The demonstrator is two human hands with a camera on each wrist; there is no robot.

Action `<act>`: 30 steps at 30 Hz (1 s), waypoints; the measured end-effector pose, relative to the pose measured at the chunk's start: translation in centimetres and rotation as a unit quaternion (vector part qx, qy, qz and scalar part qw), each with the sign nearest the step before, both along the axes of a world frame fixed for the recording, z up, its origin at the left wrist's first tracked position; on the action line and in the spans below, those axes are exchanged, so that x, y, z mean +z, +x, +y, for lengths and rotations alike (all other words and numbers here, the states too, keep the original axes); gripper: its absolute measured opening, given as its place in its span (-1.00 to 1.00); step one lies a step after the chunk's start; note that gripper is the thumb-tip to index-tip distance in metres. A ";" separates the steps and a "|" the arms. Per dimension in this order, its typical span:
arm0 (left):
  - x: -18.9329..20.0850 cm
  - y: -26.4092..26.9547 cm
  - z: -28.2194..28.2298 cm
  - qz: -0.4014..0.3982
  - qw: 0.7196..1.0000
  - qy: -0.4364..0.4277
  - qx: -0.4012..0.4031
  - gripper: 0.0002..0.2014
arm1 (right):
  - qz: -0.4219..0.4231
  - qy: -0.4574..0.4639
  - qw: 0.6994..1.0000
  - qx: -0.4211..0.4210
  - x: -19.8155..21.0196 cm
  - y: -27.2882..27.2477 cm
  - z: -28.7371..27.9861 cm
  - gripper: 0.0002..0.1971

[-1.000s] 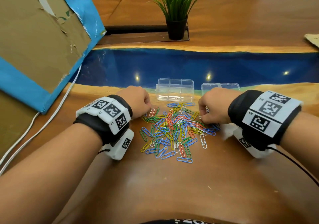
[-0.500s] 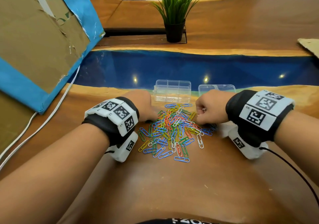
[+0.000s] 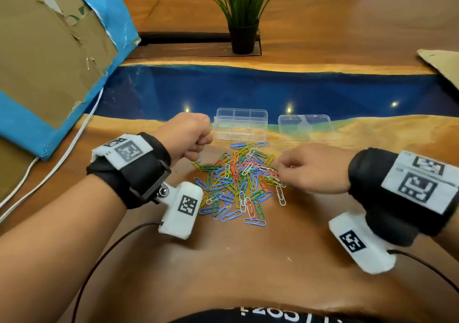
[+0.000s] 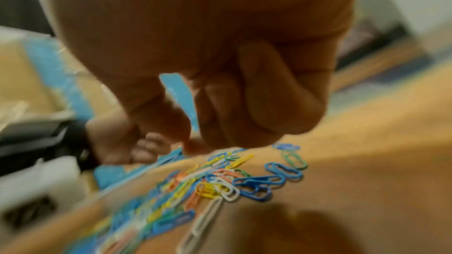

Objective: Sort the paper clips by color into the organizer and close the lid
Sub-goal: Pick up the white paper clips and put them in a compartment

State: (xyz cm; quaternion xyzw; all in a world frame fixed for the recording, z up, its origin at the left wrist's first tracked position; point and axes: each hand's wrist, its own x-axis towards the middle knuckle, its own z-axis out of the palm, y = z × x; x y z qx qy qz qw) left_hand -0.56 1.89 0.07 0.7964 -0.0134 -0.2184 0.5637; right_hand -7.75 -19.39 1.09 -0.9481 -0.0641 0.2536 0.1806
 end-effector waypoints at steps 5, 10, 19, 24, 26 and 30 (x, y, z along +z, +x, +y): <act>0.0 0.4 -0.7 0.012 1.000 0.007 0.013 -0.72 | -0.048 -0.148 0.986 0.053 -0.2 -1.4 1.9 -0.73; 0.3 0.7 -1.3 0.035 0.999 0.021 0.005 -0.69 | -0.025 -0.170 0.983 0.059 -0.1 -1.2 2.4 -0.81; 1.6 1.7 -3.5 0.067 0.997 0.034 0.009 -0.88 | 0.032 -0.074 0.997 -0.003 1.3 0.8 0.9 -0.69; 2.5 1.9 -6.2 0.075 0.997 0.025 -0.009 -0.83 | 0.110 0.209 0.956 -0.176 2.0 4.3 0.3 -0.81; 2.8 2.0 -7.1 0.091 0.996 0.012 -0.009 -0.80 | 0.102 0.268 0.933 -0.217 2.0 5.5 0.5 -0.83; 3.1 2.5 -8.2 0.104 0.994 0.005 0.018 -0.80 | 0.070 0.320 0.894 -0.306 2.0 7.7 1.0 -0.88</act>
